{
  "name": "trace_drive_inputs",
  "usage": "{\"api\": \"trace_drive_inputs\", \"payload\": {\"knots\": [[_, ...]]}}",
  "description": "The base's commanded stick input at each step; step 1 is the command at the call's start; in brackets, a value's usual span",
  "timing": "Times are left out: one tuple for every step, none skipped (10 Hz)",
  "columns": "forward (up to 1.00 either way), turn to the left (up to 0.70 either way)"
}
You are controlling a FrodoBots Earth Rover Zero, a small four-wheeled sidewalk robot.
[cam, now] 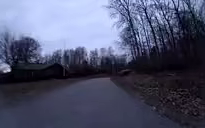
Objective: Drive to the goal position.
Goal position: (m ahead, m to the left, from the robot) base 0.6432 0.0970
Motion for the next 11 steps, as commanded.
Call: {"api": "trace_drive_inputs", "payload": {"knots": [[0.70, 0.00], [0.70, 0.00], [0.70, 0.00], [0.70, 0.00], [0.70, 0.00], [0.70, 0.00], [0.70, 0.00], [0.70, 0.00], [0.70, 0.00], [0.70, 0.00], [0.70, 0.00]]}}
